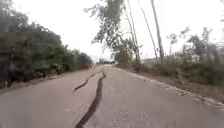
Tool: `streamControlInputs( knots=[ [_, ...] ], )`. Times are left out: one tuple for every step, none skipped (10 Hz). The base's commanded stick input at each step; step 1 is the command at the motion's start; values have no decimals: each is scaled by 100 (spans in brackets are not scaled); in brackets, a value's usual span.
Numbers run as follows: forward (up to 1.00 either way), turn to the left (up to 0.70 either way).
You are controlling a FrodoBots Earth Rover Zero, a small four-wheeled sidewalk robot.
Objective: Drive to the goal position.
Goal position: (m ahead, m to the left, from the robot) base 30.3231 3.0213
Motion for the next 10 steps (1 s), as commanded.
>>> streamControlInputs(
  knots=[
    [100,0],
    [100,0],
    [100,0],
    [100,0],
    [100,0],
    [100,0],
    [100,0],
    [100,0],
    [100,0],
    [100,0]
  ],
)
